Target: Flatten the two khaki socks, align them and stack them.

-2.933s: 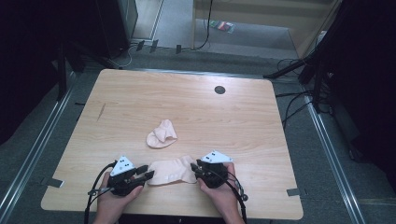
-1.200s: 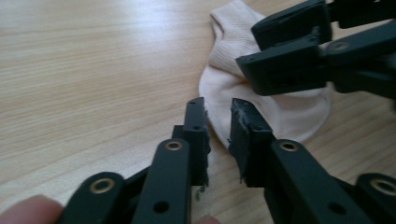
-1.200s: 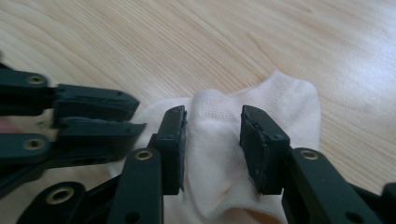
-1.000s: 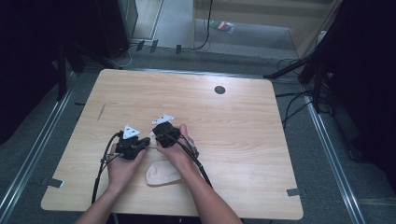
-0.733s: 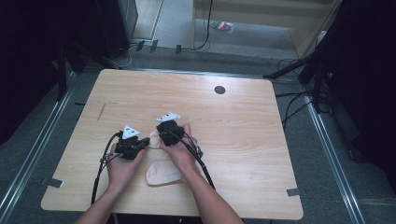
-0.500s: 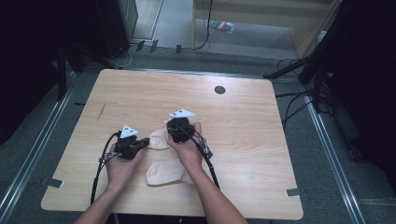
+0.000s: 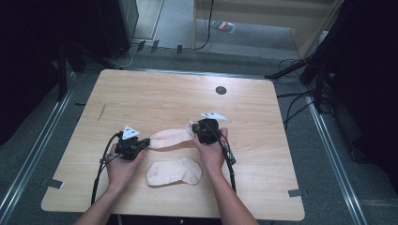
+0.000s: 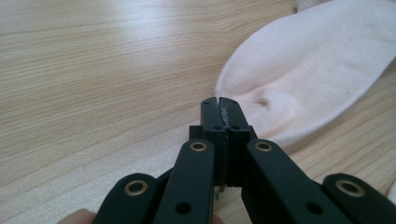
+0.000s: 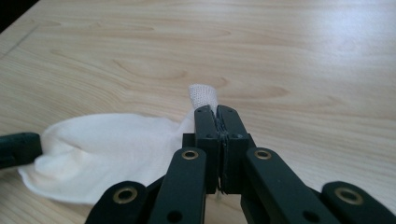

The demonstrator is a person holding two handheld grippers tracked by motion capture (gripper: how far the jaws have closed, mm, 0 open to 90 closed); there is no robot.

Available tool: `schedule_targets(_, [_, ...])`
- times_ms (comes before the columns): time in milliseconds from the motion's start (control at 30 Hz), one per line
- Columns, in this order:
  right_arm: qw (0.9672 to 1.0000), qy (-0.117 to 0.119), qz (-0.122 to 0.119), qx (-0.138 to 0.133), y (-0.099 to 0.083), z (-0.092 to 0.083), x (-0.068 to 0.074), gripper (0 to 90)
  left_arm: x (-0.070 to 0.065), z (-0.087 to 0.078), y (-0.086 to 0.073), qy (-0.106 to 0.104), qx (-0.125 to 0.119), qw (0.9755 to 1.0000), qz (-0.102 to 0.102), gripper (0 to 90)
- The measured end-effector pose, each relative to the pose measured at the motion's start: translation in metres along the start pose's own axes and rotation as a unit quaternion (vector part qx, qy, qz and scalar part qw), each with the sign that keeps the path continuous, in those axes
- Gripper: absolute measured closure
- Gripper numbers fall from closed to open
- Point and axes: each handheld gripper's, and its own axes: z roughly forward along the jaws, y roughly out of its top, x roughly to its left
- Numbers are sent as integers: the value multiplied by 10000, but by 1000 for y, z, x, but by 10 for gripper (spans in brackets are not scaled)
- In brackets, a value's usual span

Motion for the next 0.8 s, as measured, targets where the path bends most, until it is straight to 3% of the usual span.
schedule_targets(233, [9999, -19, 155, 33, -12, -4, -16, 896, -3, 0, 0, 82, 3, 9999, 123, 900])
schedule_targets(333, [9999, -17, 116, 62, -18, -5, -22, 895, 0, 0, 0, -41, -3, 10000, 27, 900])
schedule_targets(400, [9999, -61, 21, 91, -21, -6, -24, 872, -1, -1, -1, -130, 1, 9999, 71, 900])
schedule_targets(500, [9993, -277, 238, -54, -24, -13, -31, 767, -2, -2, -1, -222, -102, 9996, 158, 900])
schedule_targets(567, [9984, -310, 443, -177, -24, -20, -38, 738, 0, -2, -1, -228, -148, 9996, 92, 900])
schedule_targets(633, [9986, -342, 339, -239, -22, -22, -39, 708, 1, -3, 0, -248, -234, 9994, -2, 900])
schedule_targets(733, [9995, -66, 141, -260, -17, -18, -34, 663, 4, -5, 1, -310, -350, 9989, -92, 893])
schedule_targets(800, [9998, -35, -23, -180, -14, -12, -30, 642, 6, -5, 2, -310, -415, 9985, -193, 839])
